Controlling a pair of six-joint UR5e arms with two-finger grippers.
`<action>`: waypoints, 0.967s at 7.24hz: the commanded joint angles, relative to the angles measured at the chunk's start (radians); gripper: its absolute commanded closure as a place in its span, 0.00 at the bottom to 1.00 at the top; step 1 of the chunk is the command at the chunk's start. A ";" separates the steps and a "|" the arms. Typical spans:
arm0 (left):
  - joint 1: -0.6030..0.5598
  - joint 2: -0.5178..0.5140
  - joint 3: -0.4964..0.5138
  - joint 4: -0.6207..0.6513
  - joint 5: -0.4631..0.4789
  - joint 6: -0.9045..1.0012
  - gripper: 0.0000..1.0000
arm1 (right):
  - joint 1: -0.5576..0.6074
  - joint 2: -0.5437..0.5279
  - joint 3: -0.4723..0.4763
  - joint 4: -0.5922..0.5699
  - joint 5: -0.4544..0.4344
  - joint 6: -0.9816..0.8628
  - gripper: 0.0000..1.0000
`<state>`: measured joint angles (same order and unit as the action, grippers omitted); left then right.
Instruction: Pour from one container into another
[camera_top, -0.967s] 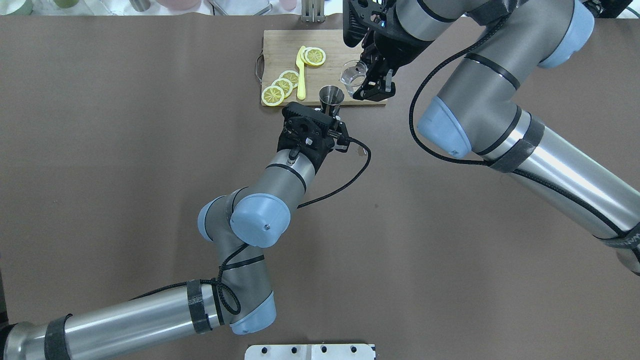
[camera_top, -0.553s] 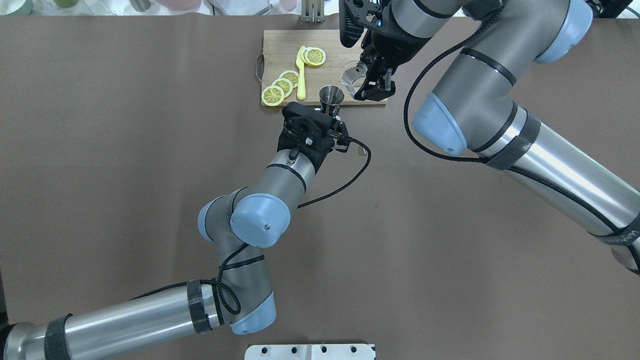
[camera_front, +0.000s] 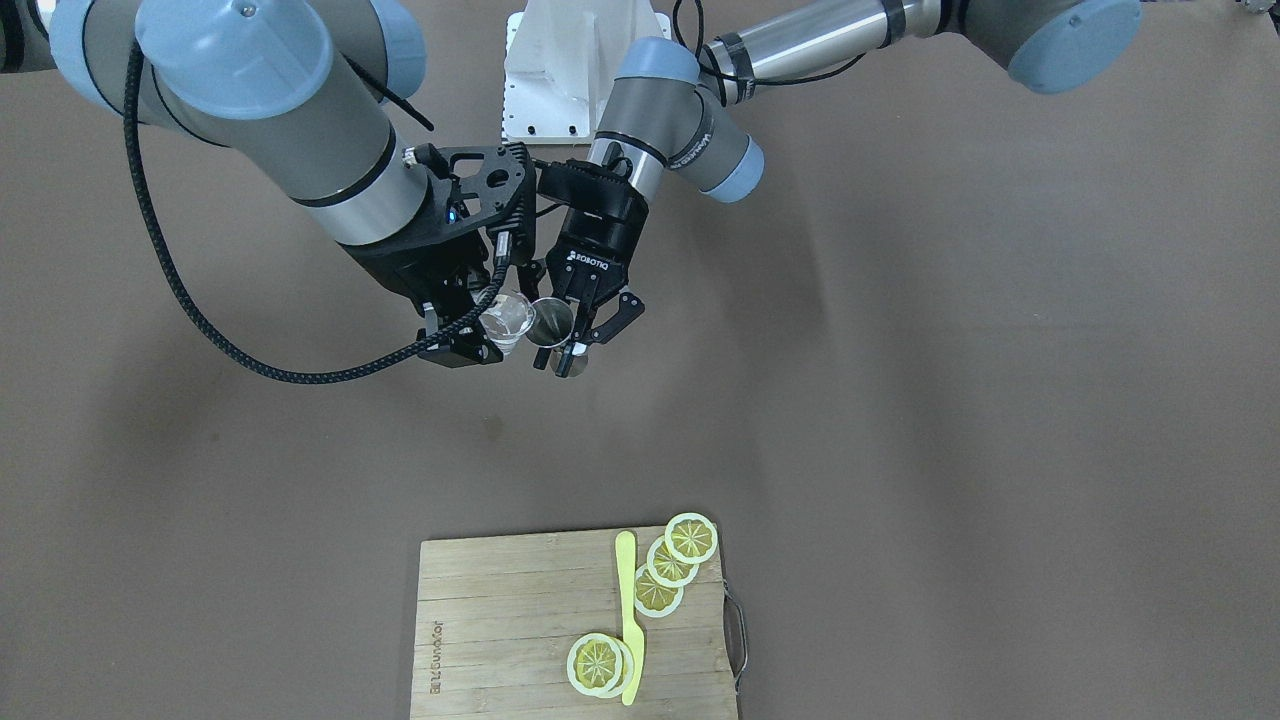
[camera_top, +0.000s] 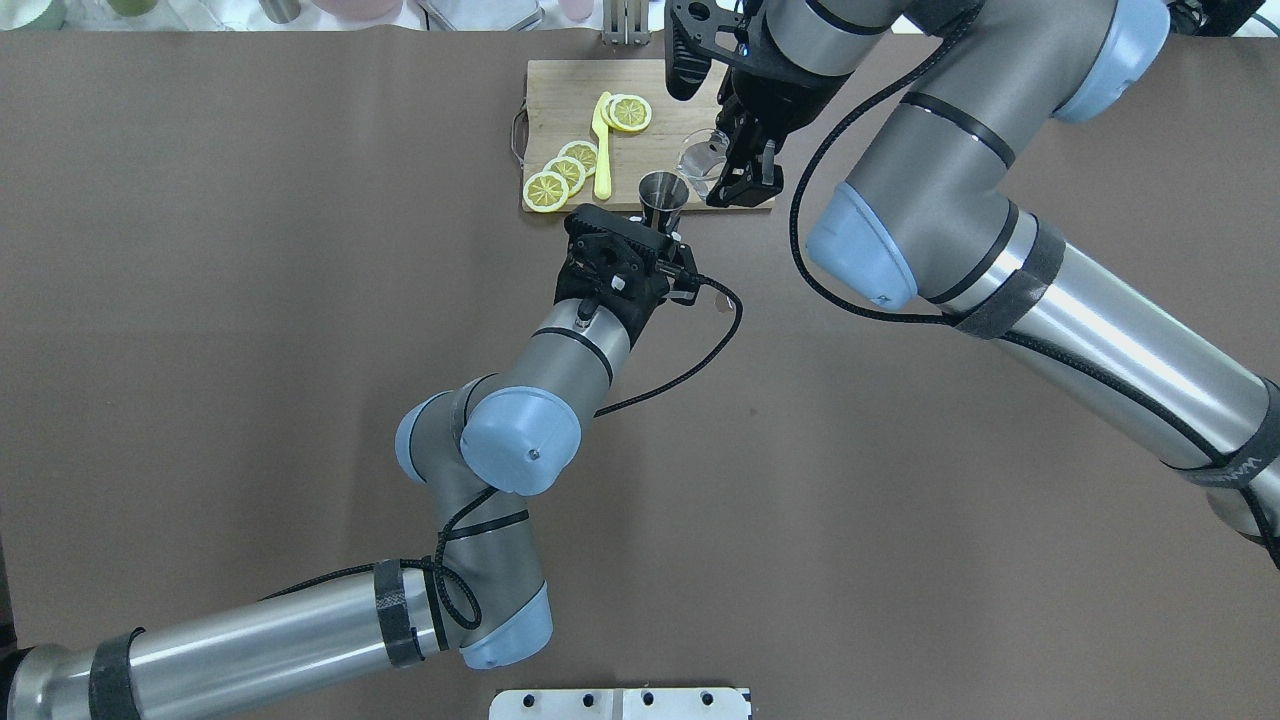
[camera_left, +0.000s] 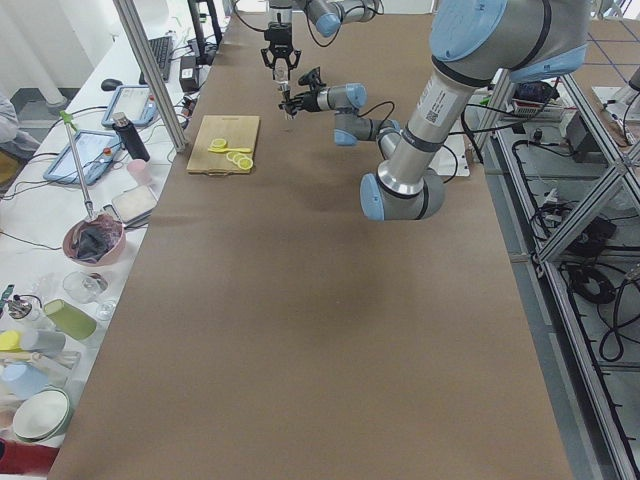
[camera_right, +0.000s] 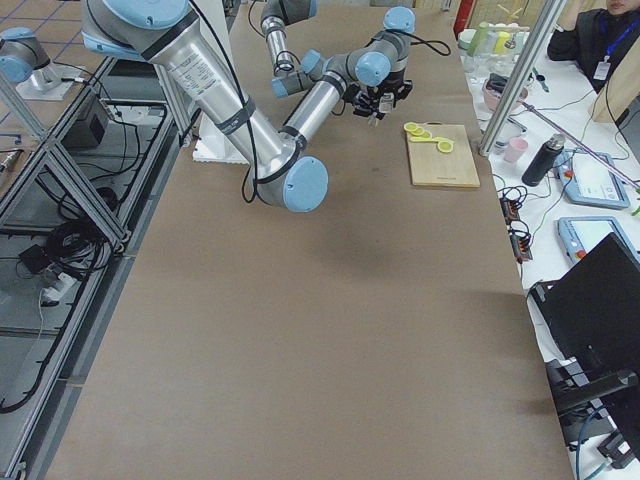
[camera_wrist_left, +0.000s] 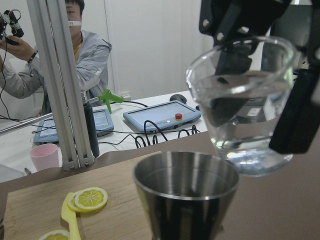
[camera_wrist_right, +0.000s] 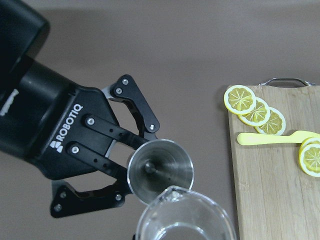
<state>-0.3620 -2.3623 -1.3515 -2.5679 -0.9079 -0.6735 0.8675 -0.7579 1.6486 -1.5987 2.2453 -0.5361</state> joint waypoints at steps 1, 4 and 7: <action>0.000 0.000 -0.002 0.000 0.001 -0.001 1.00 | -0.002 0.009 0.000 -0.039 -0.004 -0.021 1.00; 0.000 0.000 -0.002 0.000 0.000 0.000 1.00 | -0.002 0.032 0.000 -0.099 -0.015 -0.022 1.00; 0.000 0.000 0.000 0.000 -0.002 0.000 1.00 | -0.002 0.052 0.000 -0.168 -0.024 -0.022 1.00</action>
<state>-0.3620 -2.3623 -1.3517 -2.5679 -0.9091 -0.6741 0.8652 -0.7148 1.6486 -1.7335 2.2254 -0.5584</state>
